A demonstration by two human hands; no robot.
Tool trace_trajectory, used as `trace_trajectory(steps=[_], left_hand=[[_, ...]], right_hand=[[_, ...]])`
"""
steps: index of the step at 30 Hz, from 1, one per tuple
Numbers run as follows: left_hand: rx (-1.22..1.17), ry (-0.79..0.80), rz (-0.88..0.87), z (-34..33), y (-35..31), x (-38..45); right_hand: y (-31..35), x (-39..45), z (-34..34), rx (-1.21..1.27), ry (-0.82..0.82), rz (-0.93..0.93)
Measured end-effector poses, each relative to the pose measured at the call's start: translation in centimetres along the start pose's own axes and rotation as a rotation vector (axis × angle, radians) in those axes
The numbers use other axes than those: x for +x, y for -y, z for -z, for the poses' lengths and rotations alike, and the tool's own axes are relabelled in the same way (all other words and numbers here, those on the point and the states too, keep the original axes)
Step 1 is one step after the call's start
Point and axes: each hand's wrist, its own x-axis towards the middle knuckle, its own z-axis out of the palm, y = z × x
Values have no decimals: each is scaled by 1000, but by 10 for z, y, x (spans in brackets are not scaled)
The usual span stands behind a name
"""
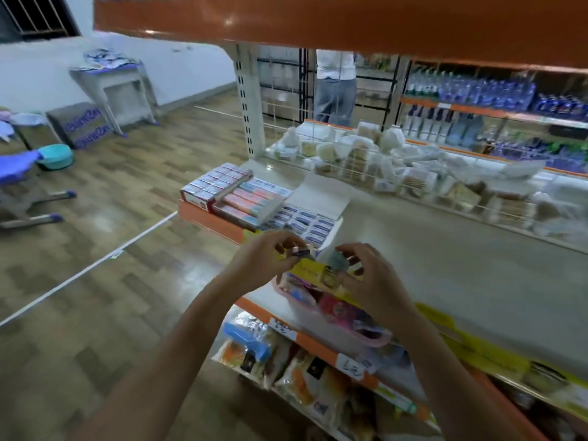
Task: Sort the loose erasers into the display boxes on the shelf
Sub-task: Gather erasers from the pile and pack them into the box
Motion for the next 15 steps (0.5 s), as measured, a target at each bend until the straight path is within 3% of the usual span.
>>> trace_trajectory(steps=[15], left_hand=[[53, 107, -173, 4, 66, 81]], right_hand=[[-13, 91, -25, -68, -111, -102]])
